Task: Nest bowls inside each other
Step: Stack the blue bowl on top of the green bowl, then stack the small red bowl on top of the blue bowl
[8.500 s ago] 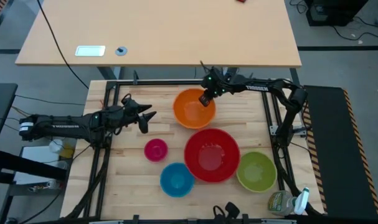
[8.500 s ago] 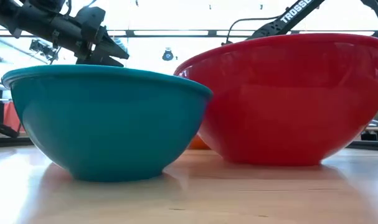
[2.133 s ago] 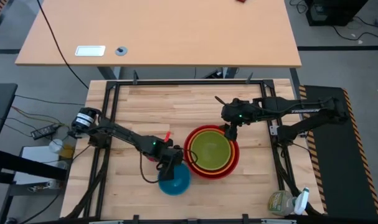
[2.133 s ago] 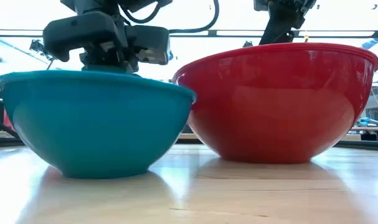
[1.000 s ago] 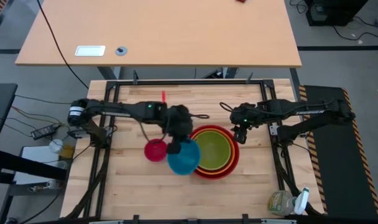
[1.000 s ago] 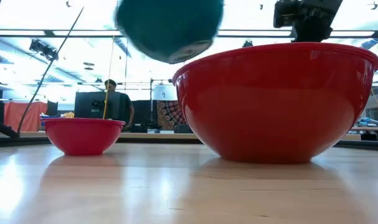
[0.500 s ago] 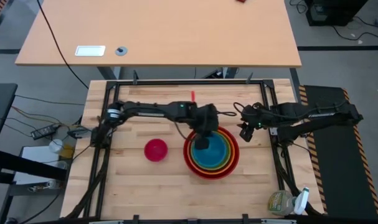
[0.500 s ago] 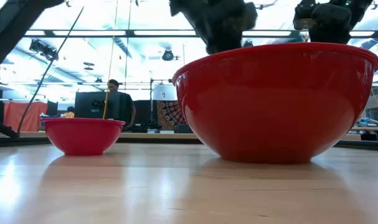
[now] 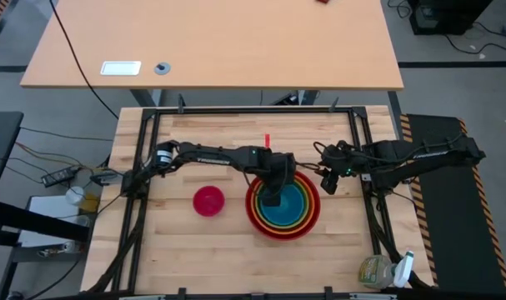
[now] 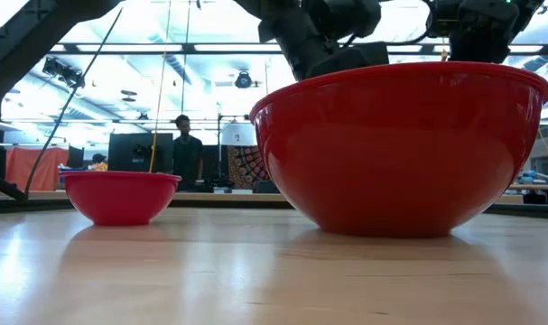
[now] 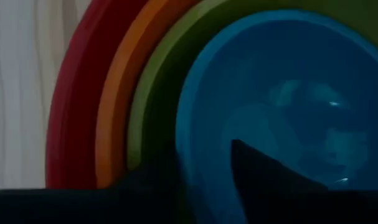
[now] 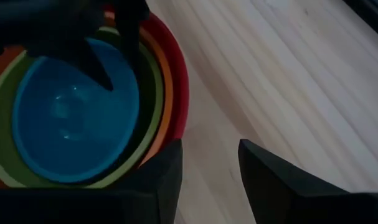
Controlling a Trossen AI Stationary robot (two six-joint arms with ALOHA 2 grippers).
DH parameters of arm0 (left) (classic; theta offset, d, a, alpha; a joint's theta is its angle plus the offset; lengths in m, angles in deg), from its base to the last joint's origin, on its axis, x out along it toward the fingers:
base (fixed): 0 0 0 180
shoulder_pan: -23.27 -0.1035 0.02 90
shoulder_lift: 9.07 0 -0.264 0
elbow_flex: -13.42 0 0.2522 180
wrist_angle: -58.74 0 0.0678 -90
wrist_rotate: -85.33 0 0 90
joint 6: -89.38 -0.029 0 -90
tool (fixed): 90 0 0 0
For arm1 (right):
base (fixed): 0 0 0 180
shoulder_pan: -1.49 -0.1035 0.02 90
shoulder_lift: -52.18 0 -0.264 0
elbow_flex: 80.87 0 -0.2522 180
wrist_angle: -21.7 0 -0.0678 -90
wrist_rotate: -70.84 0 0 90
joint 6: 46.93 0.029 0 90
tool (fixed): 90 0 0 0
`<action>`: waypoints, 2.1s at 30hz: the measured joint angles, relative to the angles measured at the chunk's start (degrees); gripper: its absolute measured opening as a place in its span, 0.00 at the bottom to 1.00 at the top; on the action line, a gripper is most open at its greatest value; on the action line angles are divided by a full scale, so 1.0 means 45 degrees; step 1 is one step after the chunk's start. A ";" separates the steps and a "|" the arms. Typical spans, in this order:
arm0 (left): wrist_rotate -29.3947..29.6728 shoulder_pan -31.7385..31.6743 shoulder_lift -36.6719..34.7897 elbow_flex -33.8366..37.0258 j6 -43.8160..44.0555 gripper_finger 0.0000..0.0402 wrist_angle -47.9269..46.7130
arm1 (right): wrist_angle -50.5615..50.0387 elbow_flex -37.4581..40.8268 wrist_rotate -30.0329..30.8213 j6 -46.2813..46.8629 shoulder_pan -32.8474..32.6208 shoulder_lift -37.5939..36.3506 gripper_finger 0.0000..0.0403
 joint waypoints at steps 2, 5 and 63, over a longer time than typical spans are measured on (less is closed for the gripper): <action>0.0244 0.0019 -0.0216 0.0005 -0.0083 0.45 -0.0121 | 0.0106 0.0000 0.0013 -0.0060 0.0000 0.0000 0.41; 0.0395 0.0005 -0.0875 -0.0003 -0.0070 0.53 -0.0637 | 0.0128 0.0000 0.0047 -0.0017 0.0000 -0.0005 0.41; -0.0867 -0.0689 -1.0776 1.3837 0.2462 0.03 0.2552 | 0.0246 0.0000 0.0322 0.0456 -0.0748 -0.0214 0.41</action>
